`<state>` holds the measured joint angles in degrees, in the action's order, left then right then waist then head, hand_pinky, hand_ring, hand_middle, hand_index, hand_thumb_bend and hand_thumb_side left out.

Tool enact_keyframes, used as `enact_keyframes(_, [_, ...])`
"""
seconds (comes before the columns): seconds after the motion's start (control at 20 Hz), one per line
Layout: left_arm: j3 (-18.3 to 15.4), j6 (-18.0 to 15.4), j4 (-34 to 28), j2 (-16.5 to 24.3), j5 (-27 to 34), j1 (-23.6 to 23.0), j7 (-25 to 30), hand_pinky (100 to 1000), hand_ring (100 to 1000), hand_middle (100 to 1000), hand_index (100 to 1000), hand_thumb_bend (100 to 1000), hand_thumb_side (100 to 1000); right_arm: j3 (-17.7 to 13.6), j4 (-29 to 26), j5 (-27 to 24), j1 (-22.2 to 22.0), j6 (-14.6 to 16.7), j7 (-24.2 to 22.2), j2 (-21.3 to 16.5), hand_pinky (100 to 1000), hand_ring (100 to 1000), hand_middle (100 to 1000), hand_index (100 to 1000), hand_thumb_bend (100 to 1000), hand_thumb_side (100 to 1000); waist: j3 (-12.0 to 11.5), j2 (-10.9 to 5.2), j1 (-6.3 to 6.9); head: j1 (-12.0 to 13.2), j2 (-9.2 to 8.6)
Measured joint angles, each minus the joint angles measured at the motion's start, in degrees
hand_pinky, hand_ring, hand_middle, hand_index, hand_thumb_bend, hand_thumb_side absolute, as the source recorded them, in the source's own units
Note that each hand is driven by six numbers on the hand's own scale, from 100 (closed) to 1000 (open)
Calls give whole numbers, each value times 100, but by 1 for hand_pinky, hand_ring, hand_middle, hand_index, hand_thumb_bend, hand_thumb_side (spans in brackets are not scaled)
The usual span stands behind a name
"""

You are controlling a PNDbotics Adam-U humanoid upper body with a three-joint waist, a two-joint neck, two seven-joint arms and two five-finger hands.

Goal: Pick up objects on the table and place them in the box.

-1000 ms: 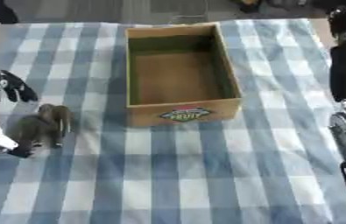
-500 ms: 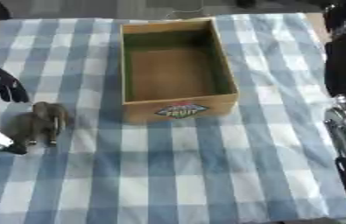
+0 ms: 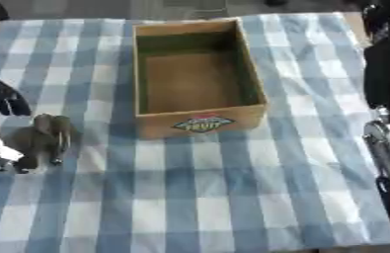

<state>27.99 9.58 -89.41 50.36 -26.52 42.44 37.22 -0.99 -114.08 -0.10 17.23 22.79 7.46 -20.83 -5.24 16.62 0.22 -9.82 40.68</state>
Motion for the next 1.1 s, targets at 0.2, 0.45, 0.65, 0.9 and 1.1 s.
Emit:
enact_keyframes(0.2, [6, -33, 49, -45, -66, -2, -65, 668, 720, 672, 739, 821, 550, 0, 0, -1, 27, 10, -8, 0, 920, 958, 615, 870, 898, 1000, 4, 12, -7, -24, -4])
enact_keyframes(0.45, [56, -142, 105, -50, -260, -15, -144, 654, 713, 663, 728, 764, 553, 1, 0, -4, 43, 14, -12, 1, 922, 959, 614, 871, 895, 1000, 11, 37, -16, -40, -41])
enact_keyframes(0.65, [90, -221, 175, -106, -396, -42, -253, 633, 694, 636, 708, 751, 547, 1, 0, -6, 44, 15, -13, 2, 922, 960, 614, 871, 892, 1000, 11, 60, -34, -44, -81])
enact_keyframes(0.9, [146, -309, 244, -178, -589, -49, -499, 619, 688, 639, 714, 709, 553, 1, 0, -7, 44, 15, -13, 22, 923, 960, 614, 871, 892, 1000, 19, 68, -43, -44, -110])
enact_keyframes(1.1, [183, -403, 324, -242, -783, -50, -591, 615, 687, 654, 732, 654, 542, 1, 0, -7, 44, 15, -12, 38, 924, 961, 613, 872, 890, 1000, 25, 73, -48, -43, -154])
